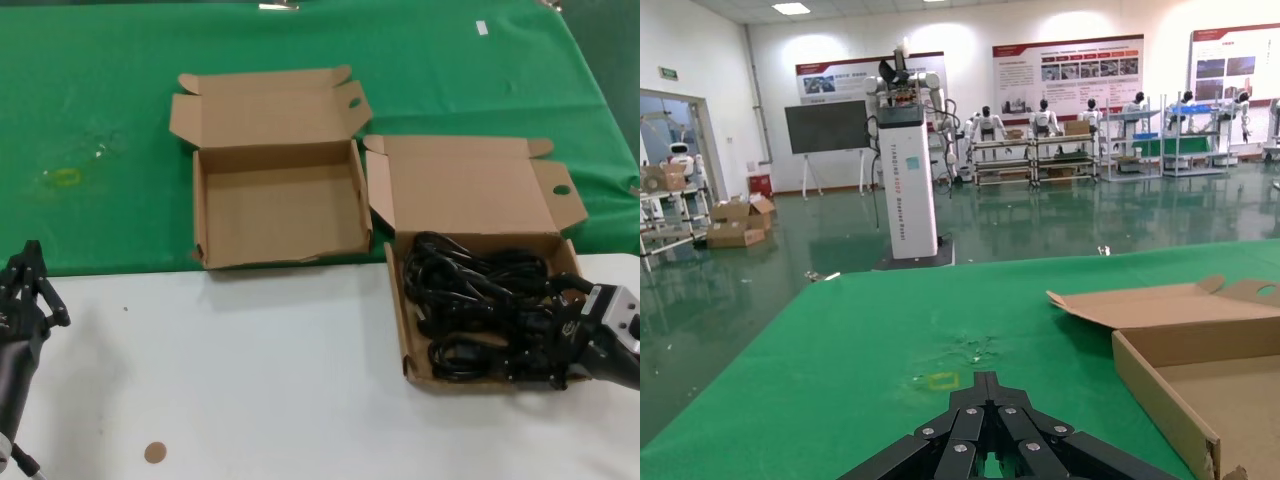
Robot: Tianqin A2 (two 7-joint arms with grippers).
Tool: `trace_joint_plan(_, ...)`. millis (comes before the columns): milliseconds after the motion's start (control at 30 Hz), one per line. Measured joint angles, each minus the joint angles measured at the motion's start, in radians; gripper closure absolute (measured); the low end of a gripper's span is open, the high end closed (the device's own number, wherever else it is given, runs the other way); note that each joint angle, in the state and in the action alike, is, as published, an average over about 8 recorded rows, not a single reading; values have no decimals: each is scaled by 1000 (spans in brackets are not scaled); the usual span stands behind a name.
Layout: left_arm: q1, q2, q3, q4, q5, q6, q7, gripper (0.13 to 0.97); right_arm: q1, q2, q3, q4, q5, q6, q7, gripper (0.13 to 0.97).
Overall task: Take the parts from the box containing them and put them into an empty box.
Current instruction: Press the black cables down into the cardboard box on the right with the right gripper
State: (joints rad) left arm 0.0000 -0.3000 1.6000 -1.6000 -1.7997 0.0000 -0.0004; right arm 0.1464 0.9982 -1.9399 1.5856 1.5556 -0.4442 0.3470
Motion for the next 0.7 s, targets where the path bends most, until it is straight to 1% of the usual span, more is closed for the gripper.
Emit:
trace_joint_plan(67, 0, 0, 0, 0, 0, 0, 0, 953, -2, -7, 10, 0, -9, -8, 1, 315)
trace_joint_plan(333, 0, 0, 0, 0, 0, 0, 0, 953, -7, -34, 46, -4, -36, -34, -1, 514)
trace_joint_plan(367, 0, 0, 0, 0, 0, 0, 0, 953, -7, -37, 50, -5, -38, -37, -2, 514)
trace_joint_plan(633, 0, 0, 0, 0, 0, 0, 0, 953, -8, -59, 77, -9, -51, -60, -10, 722)
trace_joint_plan(700, 0, 0, 0, 0, 0, 0, 0, 953, -8, -63, 82, -10, -53, -65, -12, 722)
